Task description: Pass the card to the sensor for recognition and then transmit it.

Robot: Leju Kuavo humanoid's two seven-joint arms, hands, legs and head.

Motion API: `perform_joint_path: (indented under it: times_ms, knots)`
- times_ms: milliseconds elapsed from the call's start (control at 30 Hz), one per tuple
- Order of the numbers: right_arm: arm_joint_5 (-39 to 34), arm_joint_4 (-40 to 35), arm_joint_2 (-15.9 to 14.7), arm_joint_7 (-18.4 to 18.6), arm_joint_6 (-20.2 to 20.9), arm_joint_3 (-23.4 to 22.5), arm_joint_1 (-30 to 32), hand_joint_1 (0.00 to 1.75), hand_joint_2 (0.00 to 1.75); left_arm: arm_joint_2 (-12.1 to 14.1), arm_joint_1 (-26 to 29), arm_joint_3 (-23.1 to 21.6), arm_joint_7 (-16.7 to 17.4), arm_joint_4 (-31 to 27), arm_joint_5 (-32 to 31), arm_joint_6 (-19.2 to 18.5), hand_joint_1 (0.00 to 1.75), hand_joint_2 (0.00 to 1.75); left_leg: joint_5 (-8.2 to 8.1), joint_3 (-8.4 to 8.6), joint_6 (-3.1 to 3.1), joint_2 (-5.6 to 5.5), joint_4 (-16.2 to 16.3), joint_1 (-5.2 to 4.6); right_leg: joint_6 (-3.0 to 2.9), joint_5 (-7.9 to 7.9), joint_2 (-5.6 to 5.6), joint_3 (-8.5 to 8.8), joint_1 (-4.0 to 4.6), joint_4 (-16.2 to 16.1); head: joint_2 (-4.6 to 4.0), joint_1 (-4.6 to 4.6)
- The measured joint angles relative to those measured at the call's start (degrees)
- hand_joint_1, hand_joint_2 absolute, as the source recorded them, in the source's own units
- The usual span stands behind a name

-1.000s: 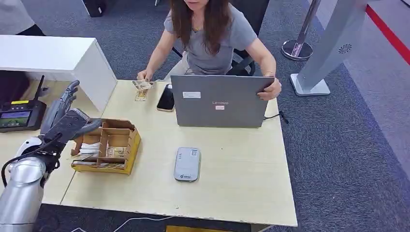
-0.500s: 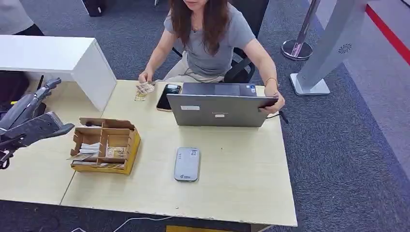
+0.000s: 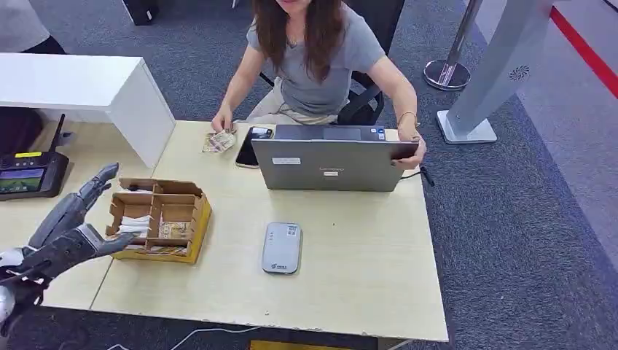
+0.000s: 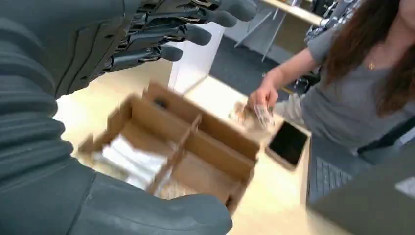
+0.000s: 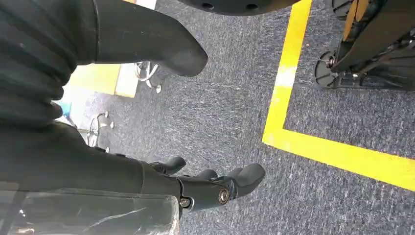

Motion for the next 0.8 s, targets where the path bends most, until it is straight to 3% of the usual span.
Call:
perform_joint_path:
  times_ms: [167, 300, 467, 800]
  knots:
    - [0.04, 0.00, 0.00, 0.59, -0.37, -0.37, 0.05, 0.00, 1.75, -3.95, 7.51, 1.61, -1.00, -0.55, -2.59, 1.77, 0.00, 1.75, -0.01, -0.01, 0.01, -0.01, 0.00, 0.01, 0.02, -0.03, -0.01, -0.01, 0.00, -0.01, 0.02, 0.00]
    - [0.26, 0.00, -0.02, 1.07, -0.70, -0.37, 0.16, 0.00, 1.75, -5.31, 11.05, 1.88, -1.00, -0.55, -5.18, 2.16, 0.00, 1.75, -0.01, -0.02, 0.01, -0.06, 0.00, 0.01, 0.02, -0.03, -0.09, 0.00, 0.01, -0.01, 0.00, 0.02]
    - [0.24, 0.00, -0.09, 1.07, -1.07, -0.37, 0.21, 0.00, 1.75, -6.80, 12.41, 1.90, 0.27, -0.55, -9.01, 3.91, 0.00, 1.75, 0.01, -0.01, 0.00, -0.08, 0.00, 0.02, 0.02, -0.02, -0.11, 0.04, 0.01, -0.01, 0.00, 0.02]
    - [0.37, -0.02, -0.26, 1.22, -1.18, -0.44, 0.27, 0.00, 1.75, -8.37, 12.43, 1.88, 1.99, -0.52, -24.09, 12.92, 0.00, 1.75, 0.00, -0.01, 0.00, -0.08, 0.00, 0.01, 0.01, -0.01, -0.11, 0.01, 0.01, -0.01, 0.00, 0.00]
